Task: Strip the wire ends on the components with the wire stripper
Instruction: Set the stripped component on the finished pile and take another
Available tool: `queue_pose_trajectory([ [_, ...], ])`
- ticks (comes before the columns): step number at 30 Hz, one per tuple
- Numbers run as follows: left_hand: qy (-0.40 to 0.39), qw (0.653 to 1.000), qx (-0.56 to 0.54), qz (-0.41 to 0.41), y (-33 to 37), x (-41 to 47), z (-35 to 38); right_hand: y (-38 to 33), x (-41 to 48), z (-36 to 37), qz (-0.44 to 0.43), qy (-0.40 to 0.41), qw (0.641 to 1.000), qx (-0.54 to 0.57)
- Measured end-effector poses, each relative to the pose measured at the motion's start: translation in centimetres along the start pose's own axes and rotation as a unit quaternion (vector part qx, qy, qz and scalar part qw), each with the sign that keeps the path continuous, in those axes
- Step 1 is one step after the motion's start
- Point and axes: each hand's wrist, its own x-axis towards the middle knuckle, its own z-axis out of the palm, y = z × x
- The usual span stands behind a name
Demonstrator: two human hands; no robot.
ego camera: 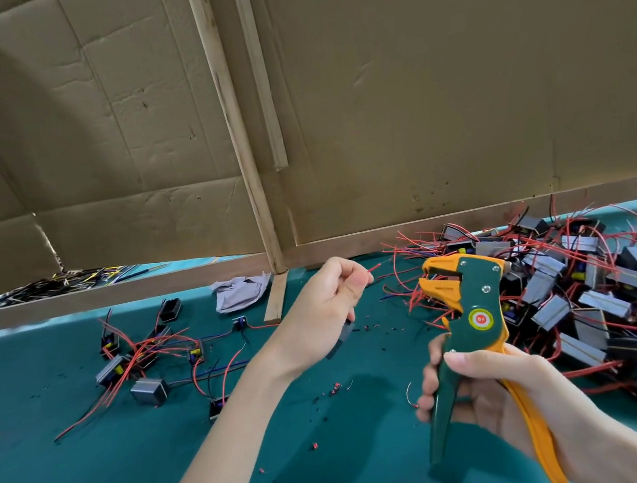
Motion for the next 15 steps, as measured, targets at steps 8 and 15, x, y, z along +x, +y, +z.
queue_pose_trajectory([
  [8, -0.011, 0.998, -0.053, 0.022, 1.0, -0.3, 0.0, -0.5, -0.3, 0.5, 0.009, -0.029, 1.000, -0.009],
  [15, -0.008, 0.997, -0.072, 0.037, 1.5, -0.5, 0.3, -0.6, -0.6, 0.7, 0.023, -0.076, 0.996, -0.045],
])
